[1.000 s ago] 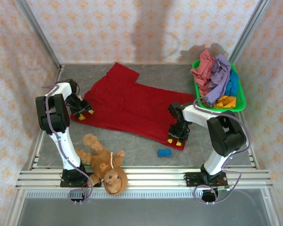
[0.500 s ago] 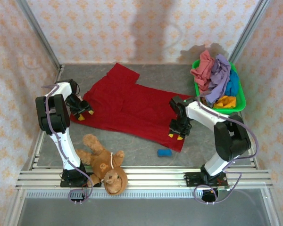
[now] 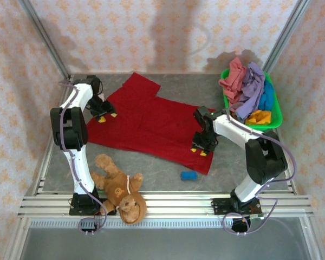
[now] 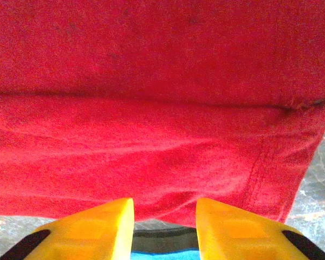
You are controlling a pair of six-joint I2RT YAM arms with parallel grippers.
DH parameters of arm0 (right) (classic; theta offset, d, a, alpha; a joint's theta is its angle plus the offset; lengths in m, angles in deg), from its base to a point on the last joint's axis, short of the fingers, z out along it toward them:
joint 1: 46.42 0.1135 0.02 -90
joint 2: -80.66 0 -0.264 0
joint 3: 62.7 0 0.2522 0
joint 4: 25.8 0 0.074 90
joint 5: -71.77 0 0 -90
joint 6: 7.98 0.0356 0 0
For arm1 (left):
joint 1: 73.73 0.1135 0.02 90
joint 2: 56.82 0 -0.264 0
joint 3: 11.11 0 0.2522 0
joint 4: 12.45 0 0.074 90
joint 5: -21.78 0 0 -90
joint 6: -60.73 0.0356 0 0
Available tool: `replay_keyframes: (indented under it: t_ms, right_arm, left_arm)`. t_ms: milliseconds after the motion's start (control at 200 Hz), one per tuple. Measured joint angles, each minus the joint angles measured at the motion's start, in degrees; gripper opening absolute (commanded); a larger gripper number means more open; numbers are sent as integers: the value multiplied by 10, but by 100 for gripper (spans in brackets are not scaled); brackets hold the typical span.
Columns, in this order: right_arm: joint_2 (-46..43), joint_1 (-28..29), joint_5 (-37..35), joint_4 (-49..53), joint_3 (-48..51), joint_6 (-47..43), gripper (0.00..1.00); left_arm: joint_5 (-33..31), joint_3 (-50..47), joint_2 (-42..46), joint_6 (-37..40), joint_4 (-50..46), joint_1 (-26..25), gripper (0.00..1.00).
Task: Fold and stack the t-shirts
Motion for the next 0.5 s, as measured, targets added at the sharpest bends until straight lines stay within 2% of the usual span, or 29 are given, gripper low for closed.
replay_keyframes:
  t_ms: [240,501]
  right_arm:
    - [59,-21,-16,-31,-12,3,35]
    - [145,-42,-24,-38,-93,-26,35]
  left_arm:
    - [-5,51,-64,-19,11,-13,56]
    - [-21,63,-90,-38,14,-11,57]
